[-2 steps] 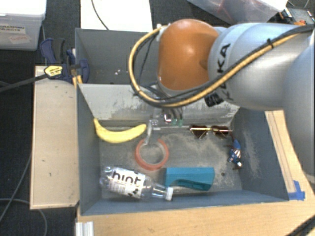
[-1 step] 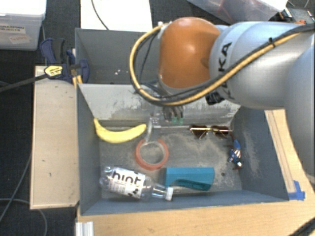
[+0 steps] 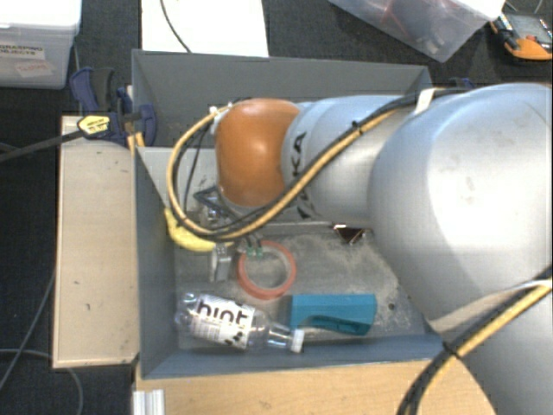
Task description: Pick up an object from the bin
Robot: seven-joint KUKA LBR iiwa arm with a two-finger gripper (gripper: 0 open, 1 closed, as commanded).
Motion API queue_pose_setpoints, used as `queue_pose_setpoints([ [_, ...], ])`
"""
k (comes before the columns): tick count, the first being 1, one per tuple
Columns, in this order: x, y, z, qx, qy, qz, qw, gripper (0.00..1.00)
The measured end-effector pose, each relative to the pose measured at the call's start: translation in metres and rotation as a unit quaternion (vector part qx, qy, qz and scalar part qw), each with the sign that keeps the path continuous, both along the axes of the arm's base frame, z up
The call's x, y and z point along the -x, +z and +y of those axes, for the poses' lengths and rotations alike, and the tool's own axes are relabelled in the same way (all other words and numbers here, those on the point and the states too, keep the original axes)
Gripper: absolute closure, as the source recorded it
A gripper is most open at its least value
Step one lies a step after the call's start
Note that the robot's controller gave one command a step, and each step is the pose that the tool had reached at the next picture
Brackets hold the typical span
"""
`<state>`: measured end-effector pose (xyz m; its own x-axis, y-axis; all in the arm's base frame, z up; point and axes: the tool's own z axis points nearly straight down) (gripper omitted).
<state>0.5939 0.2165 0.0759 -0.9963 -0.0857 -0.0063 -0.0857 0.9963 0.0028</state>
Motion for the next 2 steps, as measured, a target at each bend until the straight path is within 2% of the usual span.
queue_pose_setpoints([
  [1,0.003,0.084,0.017,-0.002,-0.04,-0.0074,0.9992,0.0],
  [2,0.011,0.025,0.031,0.001,-0.045,0.0063,0.999,0.0],
])
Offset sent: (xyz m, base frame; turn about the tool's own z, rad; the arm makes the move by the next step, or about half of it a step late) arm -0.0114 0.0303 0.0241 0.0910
